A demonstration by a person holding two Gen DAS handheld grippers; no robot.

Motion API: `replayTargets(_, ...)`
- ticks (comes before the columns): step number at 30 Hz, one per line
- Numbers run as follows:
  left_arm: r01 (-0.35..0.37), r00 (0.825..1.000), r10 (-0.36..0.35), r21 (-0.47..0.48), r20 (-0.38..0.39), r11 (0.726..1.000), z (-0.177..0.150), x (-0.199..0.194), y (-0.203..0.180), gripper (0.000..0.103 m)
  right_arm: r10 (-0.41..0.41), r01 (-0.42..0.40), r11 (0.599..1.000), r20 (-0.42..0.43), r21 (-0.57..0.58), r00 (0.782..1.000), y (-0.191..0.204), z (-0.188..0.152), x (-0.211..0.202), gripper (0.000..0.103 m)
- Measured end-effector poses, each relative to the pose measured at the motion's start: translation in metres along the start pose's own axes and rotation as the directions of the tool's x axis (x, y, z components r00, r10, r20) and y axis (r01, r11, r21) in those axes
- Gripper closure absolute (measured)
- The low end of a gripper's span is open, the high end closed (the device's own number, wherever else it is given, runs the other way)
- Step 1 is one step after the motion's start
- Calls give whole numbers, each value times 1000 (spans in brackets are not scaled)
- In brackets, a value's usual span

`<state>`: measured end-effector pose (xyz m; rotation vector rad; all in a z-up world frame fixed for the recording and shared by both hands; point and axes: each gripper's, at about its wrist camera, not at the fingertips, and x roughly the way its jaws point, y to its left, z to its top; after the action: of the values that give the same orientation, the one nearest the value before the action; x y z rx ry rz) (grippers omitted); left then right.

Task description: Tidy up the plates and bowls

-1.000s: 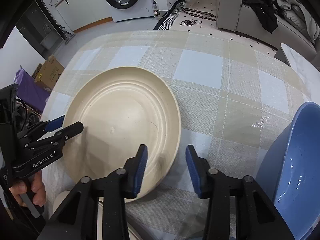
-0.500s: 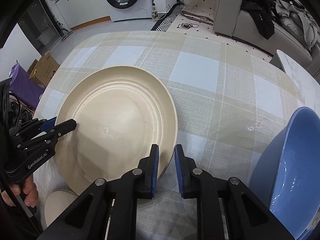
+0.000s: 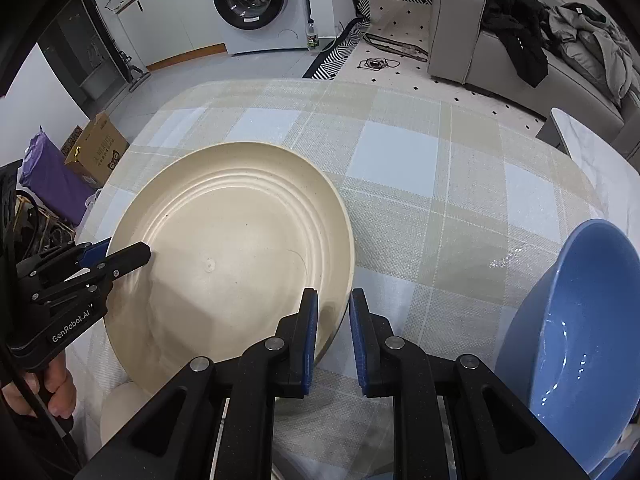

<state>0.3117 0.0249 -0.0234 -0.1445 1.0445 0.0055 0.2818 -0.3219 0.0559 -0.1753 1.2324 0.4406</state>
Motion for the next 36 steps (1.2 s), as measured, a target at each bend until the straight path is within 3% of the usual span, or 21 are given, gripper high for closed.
replayTargets(23, 3, 995, -3, 0, 102, 1000, -13, -86, -8, 82, 13, -11, 1000, 112, -13, 994, 13, -11, -65, 86)
replayTargets(36, 0, 988, -4, 24, 155, 1000, -39, -147, -19, 82, 20, -12, 999, 207, -41, 978, 29, -38, -119, 86)
